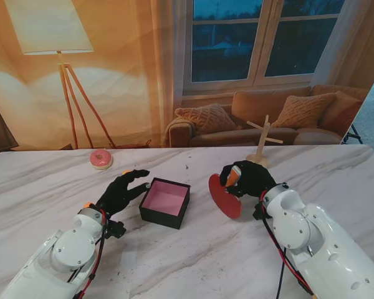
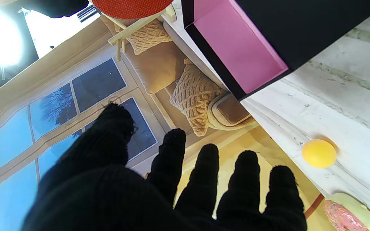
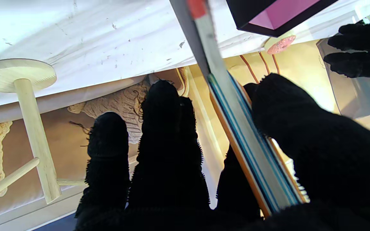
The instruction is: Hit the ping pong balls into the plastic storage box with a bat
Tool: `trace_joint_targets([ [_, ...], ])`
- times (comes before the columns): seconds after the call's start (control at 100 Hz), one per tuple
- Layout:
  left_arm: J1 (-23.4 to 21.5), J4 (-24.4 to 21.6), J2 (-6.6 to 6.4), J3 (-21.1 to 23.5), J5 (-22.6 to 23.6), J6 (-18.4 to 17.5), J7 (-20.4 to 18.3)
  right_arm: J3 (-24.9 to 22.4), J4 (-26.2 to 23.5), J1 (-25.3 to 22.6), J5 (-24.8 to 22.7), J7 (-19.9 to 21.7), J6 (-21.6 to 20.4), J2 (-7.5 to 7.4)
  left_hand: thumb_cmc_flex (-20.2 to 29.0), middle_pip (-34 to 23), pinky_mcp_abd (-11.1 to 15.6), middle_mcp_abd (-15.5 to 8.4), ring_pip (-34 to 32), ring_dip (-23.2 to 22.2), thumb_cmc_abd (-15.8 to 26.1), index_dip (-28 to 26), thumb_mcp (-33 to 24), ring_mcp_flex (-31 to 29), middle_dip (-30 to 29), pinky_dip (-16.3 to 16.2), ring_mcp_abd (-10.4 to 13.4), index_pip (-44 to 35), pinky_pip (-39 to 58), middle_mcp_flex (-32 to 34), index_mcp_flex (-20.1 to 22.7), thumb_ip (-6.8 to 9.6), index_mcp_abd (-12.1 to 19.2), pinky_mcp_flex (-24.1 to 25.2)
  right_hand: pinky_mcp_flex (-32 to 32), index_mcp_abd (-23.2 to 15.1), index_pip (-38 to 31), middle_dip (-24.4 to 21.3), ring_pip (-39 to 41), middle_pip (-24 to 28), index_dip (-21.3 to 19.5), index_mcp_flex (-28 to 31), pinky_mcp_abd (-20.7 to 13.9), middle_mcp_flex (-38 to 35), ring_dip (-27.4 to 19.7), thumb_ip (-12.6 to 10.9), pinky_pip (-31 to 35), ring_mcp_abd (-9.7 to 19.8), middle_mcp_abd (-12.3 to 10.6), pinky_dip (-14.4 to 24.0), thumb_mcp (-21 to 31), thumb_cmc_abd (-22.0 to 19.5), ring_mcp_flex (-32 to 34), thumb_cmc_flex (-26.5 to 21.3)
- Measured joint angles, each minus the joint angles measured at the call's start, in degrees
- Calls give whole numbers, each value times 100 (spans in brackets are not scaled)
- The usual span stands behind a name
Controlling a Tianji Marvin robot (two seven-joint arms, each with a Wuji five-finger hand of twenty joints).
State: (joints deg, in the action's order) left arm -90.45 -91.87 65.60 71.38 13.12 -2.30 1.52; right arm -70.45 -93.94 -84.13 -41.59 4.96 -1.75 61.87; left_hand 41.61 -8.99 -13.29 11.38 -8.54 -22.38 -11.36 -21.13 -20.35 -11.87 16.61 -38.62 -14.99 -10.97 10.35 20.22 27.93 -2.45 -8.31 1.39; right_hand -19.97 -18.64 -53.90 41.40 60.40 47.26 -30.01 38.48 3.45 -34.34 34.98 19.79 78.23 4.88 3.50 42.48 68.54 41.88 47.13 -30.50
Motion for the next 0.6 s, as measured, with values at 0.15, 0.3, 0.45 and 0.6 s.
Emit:
trace_joint_targets([
  [0.15, 3, 0, 1, -5, -7, 11, 0, 20, 85, 49, -167, 149, -23, -42, 0, 0, 0, 0, -1, 0, 0, 0, 1, 0, 0, 0, 0, 0, 0, 7, 0, 0, 0, 0, 149, -1, 106, -34, -160, -41, -8, -144, -4, 48, -12, 1, -240, -2, -27, 0, 0, -3, -227, 129],
  [0.3, 6, 1, 1, -9, -17, 23, -2, 54, 175, 105, -254, 208, -65, -74, 0, 0, 0, 1, -1, 0, 0, 0, 1, 0, 0, 0, 0, 0, 0, 9, 0, 0, 0, 0, 151, 11, 179, -20, -199, 81, -40, -207, -4, 41, -2, 0, -248, -2, -27, 5, 0, -4, -227, 334],
  [0.45, 6, 1, 2, -10, -19, 30, -4, 100, 251, 164, -314, 229, -94, -89, 0, 0, 0, 1, -1, 0, 0, 0, 2, 0, 0, 0, 0, 0, 0, 9, 0, 0, 0, 0, 76, 84, 464, 154, 29, 262, -71, -271, -4, -382, 76, -121, -247, -48, -73, 76, 0, -4, -57, 495],
  [0.6, 7, 1, 2, -11, -26, 35, -6, 156, 334, 218, -393, 226, -107, -96, 58, 0, -1, 2, -1, 0, 0, 0, 68, 0, 0, 0, -1, 0, 0, 9, 1, 0, -1, 0, -109, 203, 849, 317, 438, 396, -242, -349, -3, -844, 215, -654, -113, -79, -181, 145, 0, -3, 287, 700],
])
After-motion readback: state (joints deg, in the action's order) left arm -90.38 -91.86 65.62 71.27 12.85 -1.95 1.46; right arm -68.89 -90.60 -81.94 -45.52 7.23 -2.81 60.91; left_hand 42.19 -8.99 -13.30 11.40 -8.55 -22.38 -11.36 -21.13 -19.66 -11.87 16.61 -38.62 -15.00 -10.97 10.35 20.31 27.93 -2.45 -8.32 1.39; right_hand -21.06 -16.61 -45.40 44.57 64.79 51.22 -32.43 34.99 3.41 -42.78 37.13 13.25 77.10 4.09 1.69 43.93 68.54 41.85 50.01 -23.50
